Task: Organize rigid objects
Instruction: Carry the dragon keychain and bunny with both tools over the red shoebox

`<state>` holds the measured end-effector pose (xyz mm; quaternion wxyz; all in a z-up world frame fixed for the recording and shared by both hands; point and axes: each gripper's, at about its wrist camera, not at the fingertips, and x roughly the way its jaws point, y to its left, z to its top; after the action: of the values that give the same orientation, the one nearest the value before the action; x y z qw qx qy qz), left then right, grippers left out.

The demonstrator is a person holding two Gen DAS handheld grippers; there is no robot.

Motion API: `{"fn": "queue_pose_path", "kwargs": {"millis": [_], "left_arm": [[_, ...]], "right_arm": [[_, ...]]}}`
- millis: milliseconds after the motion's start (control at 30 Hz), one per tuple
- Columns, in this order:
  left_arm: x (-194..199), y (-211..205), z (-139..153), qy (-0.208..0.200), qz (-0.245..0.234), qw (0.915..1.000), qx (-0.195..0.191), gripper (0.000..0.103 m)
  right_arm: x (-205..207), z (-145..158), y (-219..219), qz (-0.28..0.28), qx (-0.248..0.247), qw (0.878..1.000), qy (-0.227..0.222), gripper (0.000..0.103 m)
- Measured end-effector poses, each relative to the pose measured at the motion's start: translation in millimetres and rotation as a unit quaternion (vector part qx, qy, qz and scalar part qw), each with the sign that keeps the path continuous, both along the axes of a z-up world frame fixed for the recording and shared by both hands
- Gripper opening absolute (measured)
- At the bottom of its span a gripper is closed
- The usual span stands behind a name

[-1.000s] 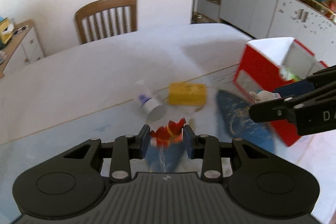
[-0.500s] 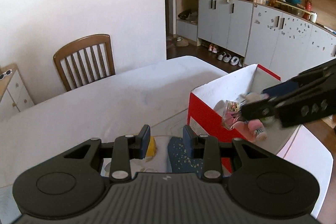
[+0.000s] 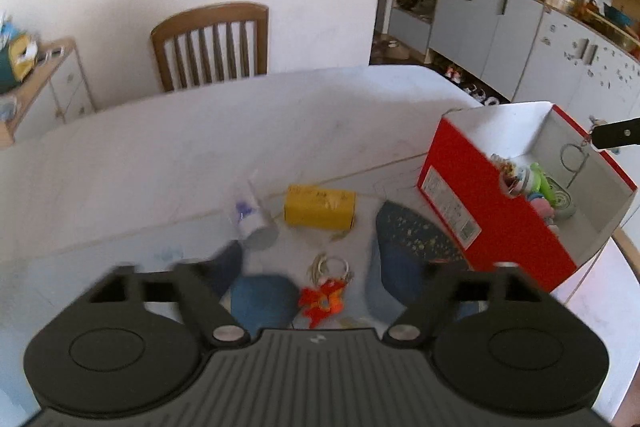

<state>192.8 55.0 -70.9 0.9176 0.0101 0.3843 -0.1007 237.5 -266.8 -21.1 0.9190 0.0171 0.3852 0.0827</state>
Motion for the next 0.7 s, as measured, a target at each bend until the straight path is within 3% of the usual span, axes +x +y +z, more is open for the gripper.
{"fn": "queue_pose_path", "kwargs": {"millis": [167,333,567,700], "left_arm": [[10.2,-8.5,-38.6,0.036,-0.012,0.9991,0.021,0.085],[19.9,-19.5,-75.5,0.045,-0.014,0.9984,0.033,0.085],[26.4,-15.0,-95.3,0.048,0.001,0.9982,0.034,0.085],[27.4,-12.4,-97.5,0.047,0.007,0.9981,0.040,0.070]], "right_arm": [[1.4,-4.0,-1.3,-0.001,-0.001,1.000,0.007,0.059],[1.9,-7.1,-2.4,-0.008,-0.006,1.000,0.013,0.059],[0.7,-9.9,-7.1,-0.021,-0.010,1.000,0.017,0.059],[0.9,-11.0,-9.6,-0.027,-0.010,0.999,0.019,0.059]]}}
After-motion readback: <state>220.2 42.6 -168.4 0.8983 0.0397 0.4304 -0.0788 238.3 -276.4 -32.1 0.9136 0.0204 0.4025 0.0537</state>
